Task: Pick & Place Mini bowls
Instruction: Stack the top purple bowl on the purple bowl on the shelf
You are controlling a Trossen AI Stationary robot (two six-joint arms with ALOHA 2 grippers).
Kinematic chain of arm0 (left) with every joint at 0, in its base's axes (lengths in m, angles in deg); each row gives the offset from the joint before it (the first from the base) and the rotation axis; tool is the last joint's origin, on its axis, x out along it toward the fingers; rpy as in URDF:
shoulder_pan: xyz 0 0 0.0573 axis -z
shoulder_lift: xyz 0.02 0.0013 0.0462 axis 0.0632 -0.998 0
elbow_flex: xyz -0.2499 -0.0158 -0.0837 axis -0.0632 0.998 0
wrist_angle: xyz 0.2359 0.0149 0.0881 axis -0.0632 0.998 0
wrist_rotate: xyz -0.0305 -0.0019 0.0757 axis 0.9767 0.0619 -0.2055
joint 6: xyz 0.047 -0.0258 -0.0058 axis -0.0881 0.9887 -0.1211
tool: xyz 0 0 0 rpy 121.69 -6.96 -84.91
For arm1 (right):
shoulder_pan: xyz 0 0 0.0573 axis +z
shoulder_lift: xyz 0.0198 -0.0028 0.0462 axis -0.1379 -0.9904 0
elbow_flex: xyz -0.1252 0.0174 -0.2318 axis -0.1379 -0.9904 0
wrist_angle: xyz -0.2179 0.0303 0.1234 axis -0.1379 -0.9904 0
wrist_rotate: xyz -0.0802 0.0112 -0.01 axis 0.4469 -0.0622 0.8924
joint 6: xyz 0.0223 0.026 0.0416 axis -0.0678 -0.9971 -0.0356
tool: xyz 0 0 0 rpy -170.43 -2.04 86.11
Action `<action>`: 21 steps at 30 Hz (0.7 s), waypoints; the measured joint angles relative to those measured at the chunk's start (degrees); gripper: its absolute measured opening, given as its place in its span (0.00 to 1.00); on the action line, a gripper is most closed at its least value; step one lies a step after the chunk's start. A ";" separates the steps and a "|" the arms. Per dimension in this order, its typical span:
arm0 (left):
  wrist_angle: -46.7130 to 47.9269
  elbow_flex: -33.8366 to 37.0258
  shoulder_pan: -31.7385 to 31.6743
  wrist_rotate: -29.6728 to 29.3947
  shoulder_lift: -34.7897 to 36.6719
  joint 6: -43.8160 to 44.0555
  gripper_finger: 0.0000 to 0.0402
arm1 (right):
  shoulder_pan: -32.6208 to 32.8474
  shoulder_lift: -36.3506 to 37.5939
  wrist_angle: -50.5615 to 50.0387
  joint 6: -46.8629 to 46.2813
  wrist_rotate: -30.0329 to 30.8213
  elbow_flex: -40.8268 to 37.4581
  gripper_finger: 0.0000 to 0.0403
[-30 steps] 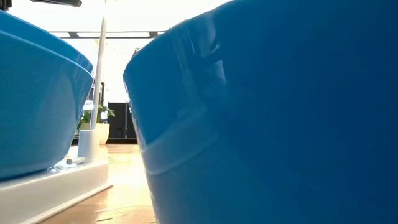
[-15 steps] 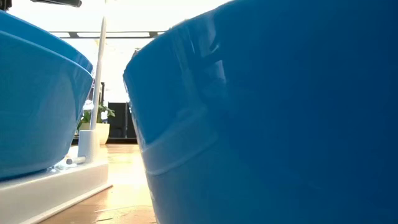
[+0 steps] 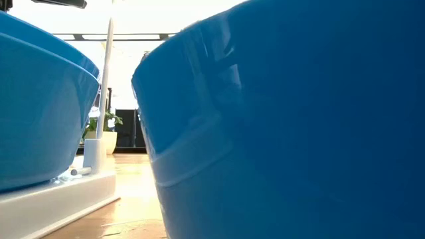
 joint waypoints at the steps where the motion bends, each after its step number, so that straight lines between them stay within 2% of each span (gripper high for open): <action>1: 0.00 0.00 0.00 0.02 0.00 0.00 0.14 | 0.24 0.00 -0.01 -0.60 -0.01 -0.01 0.15; 12: 0.02 0.00 0.00 0.08 0.00 -0.02 0.14 | 2.85 -0.11 1.84 -7.69 -0.04 -2.51 0.15; 21: 0.04 0.00 0.00 0.13 0.00 -0.04 0.14 | 2.89 -0.13 4.75 -7.05 1.28 -3.74 0.15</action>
